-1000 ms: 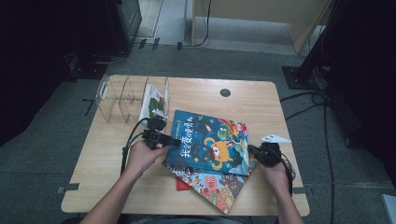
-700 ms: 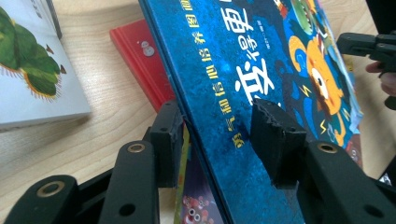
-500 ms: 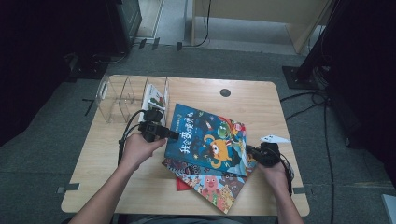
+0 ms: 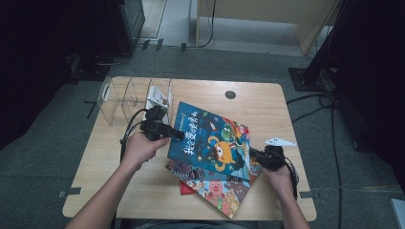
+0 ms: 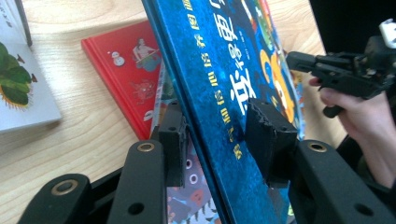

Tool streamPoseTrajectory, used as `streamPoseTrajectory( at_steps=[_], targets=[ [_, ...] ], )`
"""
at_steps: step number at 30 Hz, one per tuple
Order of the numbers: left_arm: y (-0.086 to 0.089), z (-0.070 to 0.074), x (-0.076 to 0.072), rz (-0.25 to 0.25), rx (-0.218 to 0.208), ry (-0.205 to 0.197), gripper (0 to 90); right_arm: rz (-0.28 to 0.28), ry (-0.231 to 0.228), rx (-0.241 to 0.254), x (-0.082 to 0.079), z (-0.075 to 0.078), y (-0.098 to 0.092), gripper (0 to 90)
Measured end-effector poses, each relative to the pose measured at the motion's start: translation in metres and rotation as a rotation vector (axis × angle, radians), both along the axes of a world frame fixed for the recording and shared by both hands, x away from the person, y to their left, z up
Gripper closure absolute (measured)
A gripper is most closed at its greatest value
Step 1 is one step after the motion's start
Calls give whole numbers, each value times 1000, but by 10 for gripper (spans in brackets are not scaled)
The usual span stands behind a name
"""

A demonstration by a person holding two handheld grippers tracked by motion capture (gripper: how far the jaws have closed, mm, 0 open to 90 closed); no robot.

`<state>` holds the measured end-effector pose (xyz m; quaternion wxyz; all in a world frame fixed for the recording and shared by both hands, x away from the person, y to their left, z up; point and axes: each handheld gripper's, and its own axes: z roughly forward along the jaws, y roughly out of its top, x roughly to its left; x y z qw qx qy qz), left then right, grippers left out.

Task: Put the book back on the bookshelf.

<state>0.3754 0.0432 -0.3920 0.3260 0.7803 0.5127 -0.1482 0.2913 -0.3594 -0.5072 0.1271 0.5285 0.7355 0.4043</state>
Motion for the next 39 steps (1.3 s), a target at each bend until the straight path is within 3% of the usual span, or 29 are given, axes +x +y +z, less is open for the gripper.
streamPoseTrajectory(
  at_steps=[7, 13, 18, 21, 23, 25, 27, 30, 32, 34, 39],
  targets=[
    [-1, 16, 5, -7, -15, -3, 632, 28, 2, 38, 1, -1, 4, 900],
    [0, 25, 9, -19, -35, 15, 652, 46, -2, 42, 2, 0, 12, 900],
    [2, 32, 13, -9, -45, 27, 666, 67, -26, 63, 3, 1, 18, 900],
    [-1, 37, 16, -29, -46, 37, 684, 83, -46, 80, 3, 2, 23, 900],
    [-6, 39, 16, -41, -34, 36, 683, 120, -74, 152, 3, 4, 28, 900],
    [-7, 40, 18, -46, -41, 43, 691, 112, -97, 100, 2, 7, 34, 900],
    [-7, 40, 18, -45, -51, 48, 703, 108, -92, 113, 3, 6, 32, 900],
    [-8, 41, 19, -44, -50, 53, 707, 97, -78, 38, 4, 2, 28, 900],
    [-9, 41, 20, -45, -51, 57, 709, 89, -63, 50, 5, 0, 25, 900],
    [-9, 42, 20, -51, -47, 57, 709, 95, -60, -3, 4, -2, 27, 900],
    [-11, 42, 24, -50, -33, 72, 708, 88, -60, -8, 4, 1, 30, 900]
  ],
)
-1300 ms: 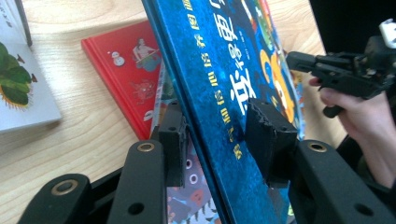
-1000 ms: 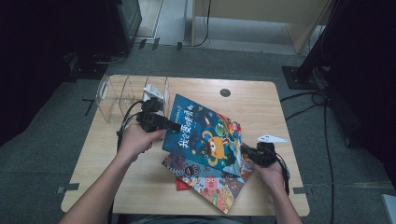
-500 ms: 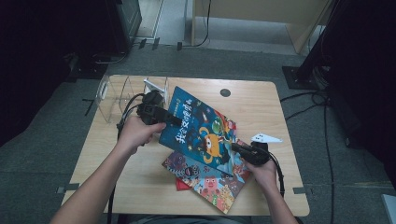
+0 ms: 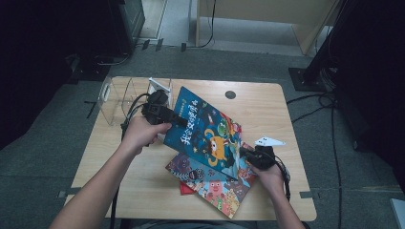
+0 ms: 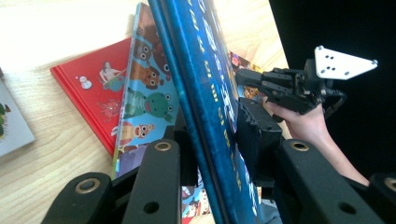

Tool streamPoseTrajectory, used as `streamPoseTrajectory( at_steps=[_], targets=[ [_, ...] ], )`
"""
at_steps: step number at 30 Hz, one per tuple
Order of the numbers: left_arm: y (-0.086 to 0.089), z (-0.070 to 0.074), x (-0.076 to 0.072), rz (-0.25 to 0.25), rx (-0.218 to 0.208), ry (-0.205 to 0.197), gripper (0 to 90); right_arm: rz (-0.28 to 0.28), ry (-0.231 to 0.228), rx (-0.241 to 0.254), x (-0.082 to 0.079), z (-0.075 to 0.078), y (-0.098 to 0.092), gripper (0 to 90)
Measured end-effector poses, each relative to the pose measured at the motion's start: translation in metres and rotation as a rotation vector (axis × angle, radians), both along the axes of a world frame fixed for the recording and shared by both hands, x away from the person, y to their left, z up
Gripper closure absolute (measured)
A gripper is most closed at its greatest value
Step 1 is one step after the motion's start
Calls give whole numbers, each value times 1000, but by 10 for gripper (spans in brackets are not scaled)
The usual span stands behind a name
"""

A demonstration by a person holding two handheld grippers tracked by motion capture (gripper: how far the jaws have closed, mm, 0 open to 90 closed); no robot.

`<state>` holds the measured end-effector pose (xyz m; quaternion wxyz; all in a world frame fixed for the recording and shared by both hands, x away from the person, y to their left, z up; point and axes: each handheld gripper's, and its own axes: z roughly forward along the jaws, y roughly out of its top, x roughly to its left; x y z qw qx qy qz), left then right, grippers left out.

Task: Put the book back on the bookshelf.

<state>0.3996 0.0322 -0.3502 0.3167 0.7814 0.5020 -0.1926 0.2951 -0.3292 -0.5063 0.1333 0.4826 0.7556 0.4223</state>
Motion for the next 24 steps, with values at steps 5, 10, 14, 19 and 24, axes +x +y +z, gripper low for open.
streamPoseTrajectory(
  at_steps=[5, 10, 14, 19, 24],
  targets=[
    [-5, 2, 1, -29, -11, 4, 736, 59, -10, -14, -1, 1, 12, 900],
    [-2, 8, 2, -47, -38, 28, 785, 78, 3, 8, 0, 1, 10, 863],
    [-3, 20, 2, -53, -14, 18, 798, 71, -1, 15, -1, 3, 6, 855],
    [0, 32, 0, -86, 16, 33, 817, 56, -8, 19, -2, 5, 1, 823],
    [9, 42, -4, -105, 0, 31, 823, 57, -17, 18, -3, 7, 0, 813]
  ],
)
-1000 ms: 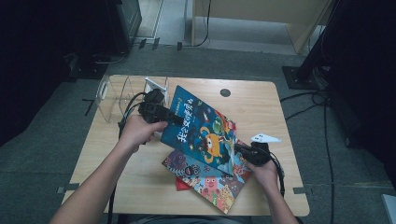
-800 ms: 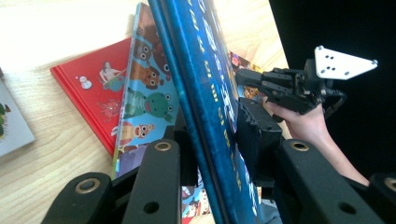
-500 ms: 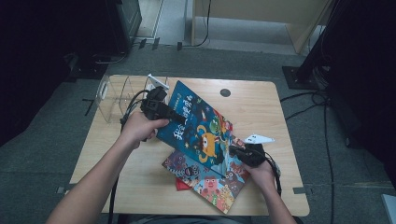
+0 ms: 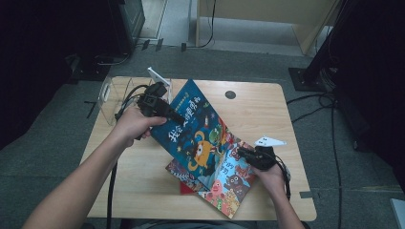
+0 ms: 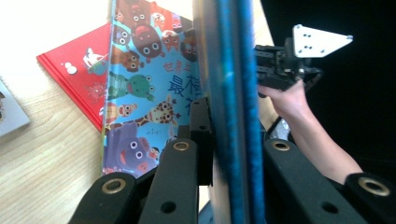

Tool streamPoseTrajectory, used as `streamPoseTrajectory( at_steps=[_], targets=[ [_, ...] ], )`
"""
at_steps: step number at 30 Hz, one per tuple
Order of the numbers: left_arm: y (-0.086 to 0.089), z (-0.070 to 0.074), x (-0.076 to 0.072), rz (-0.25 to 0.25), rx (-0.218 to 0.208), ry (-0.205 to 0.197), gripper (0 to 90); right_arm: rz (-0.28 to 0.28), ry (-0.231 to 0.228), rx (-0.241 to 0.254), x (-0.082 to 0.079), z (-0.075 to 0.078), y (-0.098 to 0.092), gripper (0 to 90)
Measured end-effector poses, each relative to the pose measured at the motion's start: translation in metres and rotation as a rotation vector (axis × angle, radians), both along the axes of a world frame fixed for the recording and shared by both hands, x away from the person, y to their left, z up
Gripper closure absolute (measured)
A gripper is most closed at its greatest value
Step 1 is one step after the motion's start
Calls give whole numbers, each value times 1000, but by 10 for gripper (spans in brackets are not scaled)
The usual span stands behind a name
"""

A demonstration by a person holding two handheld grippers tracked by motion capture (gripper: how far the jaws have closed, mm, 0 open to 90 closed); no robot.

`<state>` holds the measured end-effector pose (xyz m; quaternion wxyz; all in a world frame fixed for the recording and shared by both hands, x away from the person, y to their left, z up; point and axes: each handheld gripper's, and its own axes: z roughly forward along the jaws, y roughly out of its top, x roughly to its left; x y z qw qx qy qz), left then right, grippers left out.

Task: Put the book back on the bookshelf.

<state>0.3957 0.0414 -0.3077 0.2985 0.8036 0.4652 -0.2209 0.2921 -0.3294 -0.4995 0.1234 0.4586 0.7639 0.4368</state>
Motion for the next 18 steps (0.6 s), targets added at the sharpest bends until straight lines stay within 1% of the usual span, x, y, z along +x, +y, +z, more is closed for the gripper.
streamPoseTrajectory(
  at_steps=[1, 2, 4, 9, 14, 18],
  targets=[
    [3, 4, -2, 1, -9, -3, 823, 2, 0, -1, 0, 0, 0, 811],
    [5, 7, -4, 0, -5, -17, 823, 4, -2, -2, 0, 0, 1, 809],
    [8, 13, -7, -5, 16, -35, 825, 6, 2, -5, 0, 0, 2, 807],
    [20, 23, -16, -3, 53, -51, 824, 9, -2, -9, 1, 1, 5, 782],
    [38, 26, -28, 14, 68, -43, 822, 2, -22, -21, 3, 0, 7, 709],
    [56, 26, -37, 46, 63, -38, 820, -7, -53, -29, 4, 0, 9, 659]
  ],
)
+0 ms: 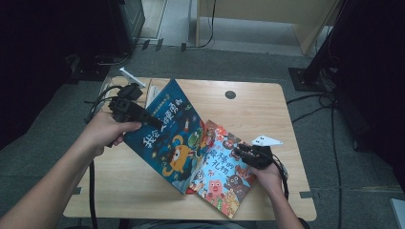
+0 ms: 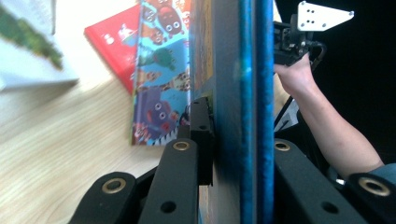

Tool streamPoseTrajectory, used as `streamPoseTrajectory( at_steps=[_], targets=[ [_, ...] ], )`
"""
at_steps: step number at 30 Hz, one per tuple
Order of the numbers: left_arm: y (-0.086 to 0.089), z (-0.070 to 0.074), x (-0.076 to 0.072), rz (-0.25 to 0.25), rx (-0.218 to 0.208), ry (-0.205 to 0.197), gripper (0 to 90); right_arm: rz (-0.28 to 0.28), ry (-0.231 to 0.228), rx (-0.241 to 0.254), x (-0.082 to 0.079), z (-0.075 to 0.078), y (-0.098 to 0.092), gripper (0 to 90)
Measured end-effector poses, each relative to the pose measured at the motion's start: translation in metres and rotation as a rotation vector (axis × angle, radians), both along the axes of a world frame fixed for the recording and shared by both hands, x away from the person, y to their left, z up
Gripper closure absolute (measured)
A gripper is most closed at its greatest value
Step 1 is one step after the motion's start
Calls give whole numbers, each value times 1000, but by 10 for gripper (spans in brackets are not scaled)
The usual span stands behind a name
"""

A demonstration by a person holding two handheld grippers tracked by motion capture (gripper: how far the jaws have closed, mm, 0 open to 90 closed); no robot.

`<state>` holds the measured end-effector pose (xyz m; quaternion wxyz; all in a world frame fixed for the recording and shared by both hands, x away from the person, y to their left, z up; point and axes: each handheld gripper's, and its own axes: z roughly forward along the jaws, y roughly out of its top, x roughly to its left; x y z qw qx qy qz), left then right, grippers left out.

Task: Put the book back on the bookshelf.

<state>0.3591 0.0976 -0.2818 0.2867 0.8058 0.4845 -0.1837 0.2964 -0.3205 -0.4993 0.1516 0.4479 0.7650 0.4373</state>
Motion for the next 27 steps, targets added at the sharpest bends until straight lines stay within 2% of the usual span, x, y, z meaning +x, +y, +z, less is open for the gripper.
streamPoseTrajectory(
  at_steps=[6, 8, 14, 19, 27],
  targets=[
    [27, 2, -15, 38, -9, -17, 817, 0, -29, -19, 3, 0, 4, 595],
    [36, 1, -20, 56, -17, -11, 817, 6, -14, -31, 5, 1, 7, 595],
    [60, -1, -36, 98, -22, -5, 816, 23, -19, -50, 11, 1, 15, 580],
    [81, -2, -48, 134, -22, -10, 808, 29, -38, -50, 14, 0, 17, 579],
    [111, -4, -63, 191, -35, -7, 807, 30, -30, -49, 16, -2, 16, 568]
  ],
)
